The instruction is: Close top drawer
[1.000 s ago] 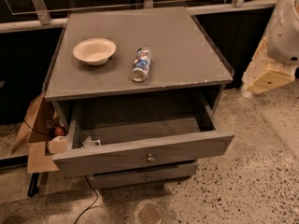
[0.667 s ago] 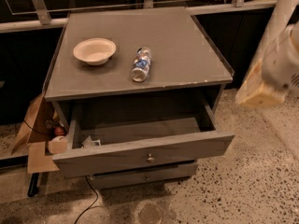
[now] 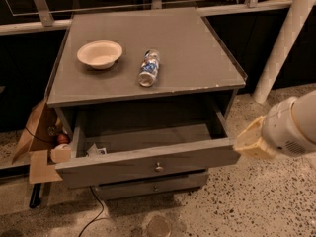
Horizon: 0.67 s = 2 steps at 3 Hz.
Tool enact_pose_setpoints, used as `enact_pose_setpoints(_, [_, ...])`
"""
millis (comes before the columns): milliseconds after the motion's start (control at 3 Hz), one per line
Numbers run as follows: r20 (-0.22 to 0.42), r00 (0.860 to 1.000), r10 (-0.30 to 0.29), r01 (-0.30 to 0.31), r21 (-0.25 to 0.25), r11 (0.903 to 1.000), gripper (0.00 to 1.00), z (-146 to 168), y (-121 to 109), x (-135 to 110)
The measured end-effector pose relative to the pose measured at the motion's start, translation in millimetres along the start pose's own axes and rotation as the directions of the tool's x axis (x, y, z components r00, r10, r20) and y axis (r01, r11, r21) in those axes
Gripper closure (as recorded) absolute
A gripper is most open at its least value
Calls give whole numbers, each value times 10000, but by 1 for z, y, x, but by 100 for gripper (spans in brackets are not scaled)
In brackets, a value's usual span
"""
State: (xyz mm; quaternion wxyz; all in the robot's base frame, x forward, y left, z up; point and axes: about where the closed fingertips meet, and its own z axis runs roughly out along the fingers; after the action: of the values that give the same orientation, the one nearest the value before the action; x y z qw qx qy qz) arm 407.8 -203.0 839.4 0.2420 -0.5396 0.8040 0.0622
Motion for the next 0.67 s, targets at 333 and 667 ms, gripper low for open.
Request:
enact_pose_setpoints(333, [1545,9838,909,-810,-694,9943,100,62,16,17])
enact_pose_setpoints(667, [1516,9847,857,-763,-670,9948,100,58,16,13])
